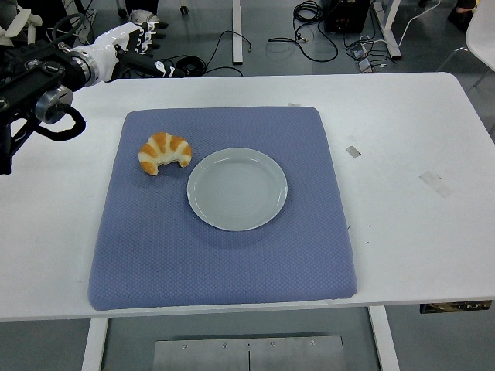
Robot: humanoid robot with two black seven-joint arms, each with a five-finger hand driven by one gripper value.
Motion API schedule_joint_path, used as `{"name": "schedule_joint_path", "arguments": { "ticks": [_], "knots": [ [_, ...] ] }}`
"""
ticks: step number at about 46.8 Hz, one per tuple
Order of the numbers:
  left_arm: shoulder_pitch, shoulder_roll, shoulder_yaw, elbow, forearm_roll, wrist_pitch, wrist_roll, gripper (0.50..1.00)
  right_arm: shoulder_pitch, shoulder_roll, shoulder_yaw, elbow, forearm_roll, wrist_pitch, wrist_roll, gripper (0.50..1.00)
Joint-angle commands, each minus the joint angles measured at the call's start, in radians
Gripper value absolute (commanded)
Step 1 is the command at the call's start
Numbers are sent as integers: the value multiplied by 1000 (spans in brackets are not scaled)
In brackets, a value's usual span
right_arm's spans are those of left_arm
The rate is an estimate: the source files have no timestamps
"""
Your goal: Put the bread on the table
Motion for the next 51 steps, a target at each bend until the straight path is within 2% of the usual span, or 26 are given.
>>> {"name": "schedule_joint_path", "arguments": {
  "ticks": [1, 8, 20, 33, 41, 51],
  "knots": [
    [7, -4, -14, 21, -63, 0, -1, 981, 0, 0, 0, 0, 0, 0, 0, 1000],
    [39, -10, -24, 47, -121, 0, -1, 981, 0, 0, 1, 0, 0, 0, 0, 1000],
    [102, -11, -211, 54, -187, -5, 5, 981, 0, 0, 1, 0, 0, 0, 0, 1000],
    [173, -14, -340, 56, -258, -8, -6, 981, 0, 0, 0, 0, 0, 0, 0, 1000],
    [219, -40, -435, 79, -299, -8, -3, 981, 0, 0, 0, 0, 0, 0, 0, 1000],
    [228, -71, -454, 83, -307, -5, -3, 981, 0, 0, 0, 0, 0, 0, 0, 1000]
  ]
}}
